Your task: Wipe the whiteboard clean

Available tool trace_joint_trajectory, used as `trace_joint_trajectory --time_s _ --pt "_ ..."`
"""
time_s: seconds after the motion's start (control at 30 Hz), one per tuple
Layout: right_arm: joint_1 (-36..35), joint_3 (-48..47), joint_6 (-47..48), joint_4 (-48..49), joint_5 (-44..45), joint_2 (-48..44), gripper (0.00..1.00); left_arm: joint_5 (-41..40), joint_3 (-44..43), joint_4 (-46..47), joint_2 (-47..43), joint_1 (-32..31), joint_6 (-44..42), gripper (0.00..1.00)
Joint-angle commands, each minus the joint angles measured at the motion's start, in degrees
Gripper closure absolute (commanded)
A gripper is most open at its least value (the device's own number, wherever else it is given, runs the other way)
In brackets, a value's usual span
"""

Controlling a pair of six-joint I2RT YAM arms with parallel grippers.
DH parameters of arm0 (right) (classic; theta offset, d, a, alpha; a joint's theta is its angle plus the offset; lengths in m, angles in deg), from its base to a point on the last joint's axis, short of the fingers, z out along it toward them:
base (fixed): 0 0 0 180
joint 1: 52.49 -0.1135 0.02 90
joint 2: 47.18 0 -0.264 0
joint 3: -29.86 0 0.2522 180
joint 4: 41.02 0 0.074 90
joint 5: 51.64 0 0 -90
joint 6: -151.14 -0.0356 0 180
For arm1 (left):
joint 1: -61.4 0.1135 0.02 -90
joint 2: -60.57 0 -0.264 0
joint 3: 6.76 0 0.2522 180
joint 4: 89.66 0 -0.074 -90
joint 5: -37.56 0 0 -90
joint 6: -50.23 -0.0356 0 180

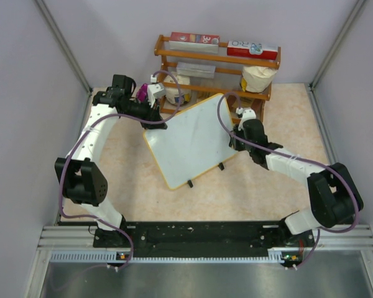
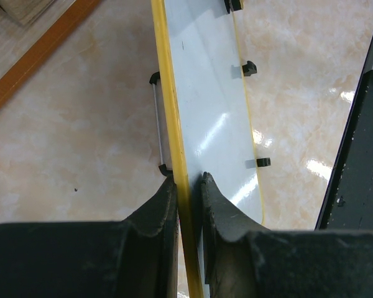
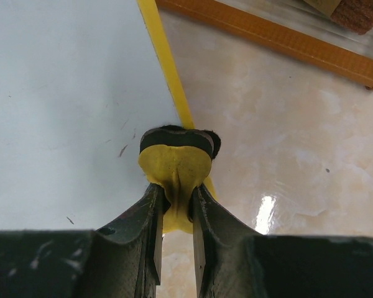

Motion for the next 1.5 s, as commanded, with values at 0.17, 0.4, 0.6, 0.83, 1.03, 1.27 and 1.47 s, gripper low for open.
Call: trace_joint_trajectory --time_s 0.17,0.4,0.6,0.83,1.03,1.27,1.47 --pt "-6.79 -1.9 3.03 6.45 -4.56 -0.49 1.0 -1.76 1.84 -3.56 -0.75 -1.35 -5.59 1.0" --pt "-13.56 -5.24 5.22 6.72 -5.88 1.09 1.0 -1.85 1.49 -3.39 -0.93 -1.35 -5.41 1.0" --pt "-16.56 -7.08 6.02 6.45 -5.71 0.83 1.0 -2.2 1.31 -3.39 -1.1 -1.35 -5.32 1.0" --pt "-14.73 -5.95 8.3 6.98 -1.14 0.91 1.0 -2.38 1.58 -3.47 -1.02 -1.35 -5.5 1.0" --pt "-7.52 -6.21 7.78 6.19 -1.4 1.62 1.0 -2.12 1.66 -3.56 -1.02 -1.35 -5.67 1.0" --pt "-3.2 -6.21 10.14 6.8 -0.96 0.65 1.0 -2.12 1.75 -3.56 -1.02 -1.35 -5.76 1.0" --pt "-4.52 -8.23 8.92 5.22 -2.19 1.35 1.0 -1.94 1.84 -3.47 -0.67 -1.35 -5.76 1.0"
